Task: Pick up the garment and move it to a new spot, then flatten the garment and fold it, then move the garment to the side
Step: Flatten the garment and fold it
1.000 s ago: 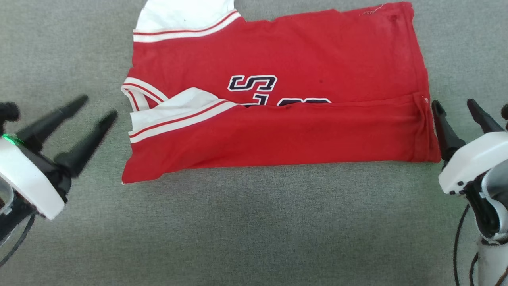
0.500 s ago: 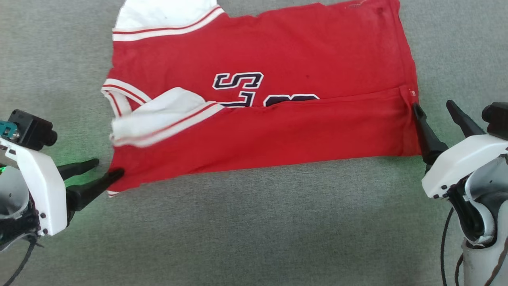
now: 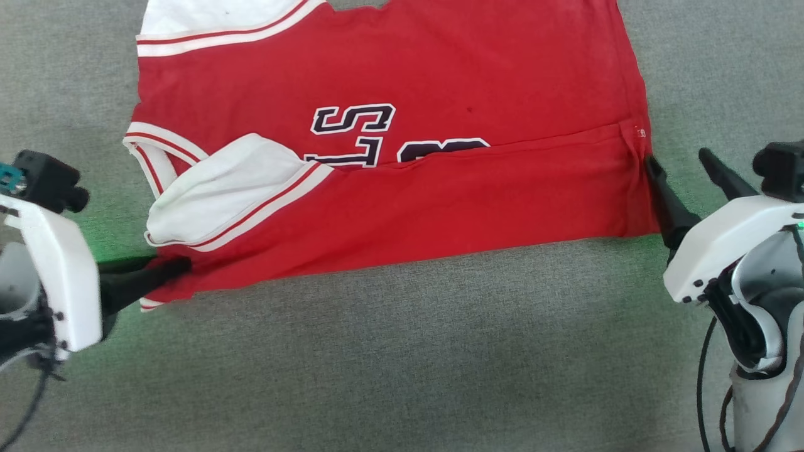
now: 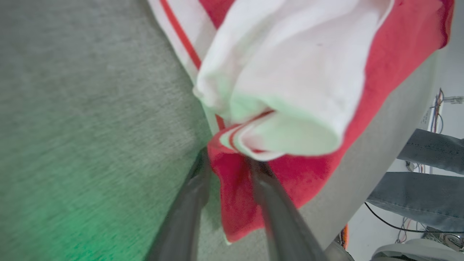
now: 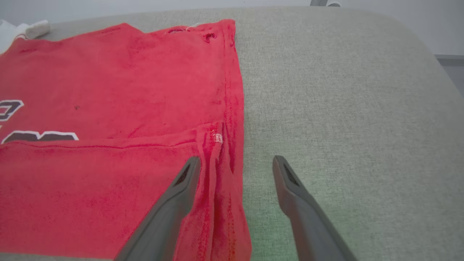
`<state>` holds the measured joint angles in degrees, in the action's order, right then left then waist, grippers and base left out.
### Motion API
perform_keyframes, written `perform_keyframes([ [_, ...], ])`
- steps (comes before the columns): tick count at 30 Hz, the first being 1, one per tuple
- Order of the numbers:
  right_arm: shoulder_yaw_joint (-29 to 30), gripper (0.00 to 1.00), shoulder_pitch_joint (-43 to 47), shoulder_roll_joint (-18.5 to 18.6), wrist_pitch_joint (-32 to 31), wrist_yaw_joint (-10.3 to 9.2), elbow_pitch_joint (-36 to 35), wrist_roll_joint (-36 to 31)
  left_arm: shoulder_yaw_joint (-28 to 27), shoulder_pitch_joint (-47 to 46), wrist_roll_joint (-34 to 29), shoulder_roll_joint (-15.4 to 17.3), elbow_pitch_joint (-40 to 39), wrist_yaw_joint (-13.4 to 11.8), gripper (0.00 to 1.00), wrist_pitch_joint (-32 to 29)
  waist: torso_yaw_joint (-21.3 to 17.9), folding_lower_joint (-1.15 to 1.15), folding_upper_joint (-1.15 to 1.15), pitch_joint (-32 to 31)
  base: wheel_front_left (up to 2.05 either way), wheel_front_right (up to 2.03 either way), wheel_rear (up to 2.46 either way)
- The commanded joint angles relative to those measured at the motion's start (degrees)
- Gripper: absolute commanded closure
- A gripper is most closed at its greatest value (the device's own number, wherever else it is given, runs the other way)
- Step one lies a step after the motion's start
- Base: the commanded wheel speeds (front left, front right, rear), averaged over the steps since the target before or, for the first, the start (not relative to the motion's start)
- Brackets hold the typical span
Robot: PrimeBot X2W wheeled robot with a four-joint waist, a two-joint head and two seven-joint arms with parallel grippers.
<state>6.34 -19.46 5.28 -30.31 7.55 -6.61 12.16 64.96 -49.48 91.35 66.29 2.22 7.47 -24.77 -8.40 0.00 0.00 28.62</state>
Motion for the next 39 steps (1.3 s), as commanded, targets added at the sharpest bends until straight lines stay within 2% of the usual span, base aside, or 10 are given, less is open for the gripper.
perform_keyframes([
  [1, -0.02, 0.0, -0.18, 0.44, -1.91, -0.13, 0.1, 0.36, 1.67, 1.86, 0.5, -3.57, -0.92, -0.02, 1.0, -0.64, -0.03, 0.0, 0.0, 0.13, 0.0, 0.0, 0.0],
  [4, -0.91, 0.0, 0.19, 1.46, -7.46, -0.13, -0.13, 0.81, 0.51, 1.65, 0.29, -2.44, -0.94, -0.09, 1.0, 0.23, 0.03, 0.0, 0.0, 0.33, 0.0, 0.0, 0.0],
  [14, -3.42, 0.0, -3.73, 3.87, -22.26, -0.13, 2.39, 1.03, -0.97, 1.34, -1.33, -3.39, -3.14, -0.09, 1.0, 2.17, 1.16, 0.0, 0.0, 1.78, 0.0, 0.0, 0.0],
  [15, -3.6, 0.17, -3.97, 3.9, -23.03, -0.13, 3.3, 0.91, -1.04, 1.28, -1.46, -3.55, -3.18, -0.09, 1.0, 2.44, 1.34, 0.0, 0.0, 1.9, 0.0, 0.0, 0.0],
  [16, -3.6, 0.17, -3.97, 3.9, -23.03, -0.13, 3.3, 0.91, -1.04, 1.28, -1.46, -3.55, -3.18, -0.09, 1.0, 2.44, 1.34, 0.0, 0.0, 1.9, 0.0, 0.0, 0.0],
  [18, -4.04, 0.95, -4.24, 3.78, -23.92, -0.13, 4.24, 0.65, -1.35, 1.25, -1.66, -3.97, -3.11, -0.1, 1.0, 3.2, 1.75, 0.0, 0.0, 1.97, 0.0, 0.0, 0.0],
  [19, -4.05, 1.0, -4.28, 3.67, -24.07, -0.13, 4.52, 0.74, -1.48, 1.32, -1.83, -4.07, -3.07, -0.1, 1.0, 3.72, 1.92, 0.0, 0.0, 1.93, 0.0, 0.0, 0.0],
  [25, -3.9, 1.0, -1.72, 4.73, -23.08, -0.13, 1.88, 2.29, -1.78, 3.44, -2.42, -2.49, -4.97, -0.08, 1.0, 7.92, 2.55, 0.0, 0.0, 0.19, 0.0, 0.0, 0.0],
  [34, -2.52, 1.0, 6.55, 10.04, -26.07, -0.13, -5.84, 6.45, -0.13, 10.14, -2.82, 4.15, -13.75, -0.07, 1.0, 14.4, 3.43, 0.0, 0.0, -2.69, 0.0, 0.0, 0.0],
  [39, -0.75, 1.0, 10.23, 11.38, -26.94, -0.14, -8.5, 8.28, 1.05, 13.21, -3.28, 6.88, -17.55, -0.07, 1.0, 17.74, 3.55, 0.0, 0.0, -2.97, 0.0, 0.0, 0.0],
])
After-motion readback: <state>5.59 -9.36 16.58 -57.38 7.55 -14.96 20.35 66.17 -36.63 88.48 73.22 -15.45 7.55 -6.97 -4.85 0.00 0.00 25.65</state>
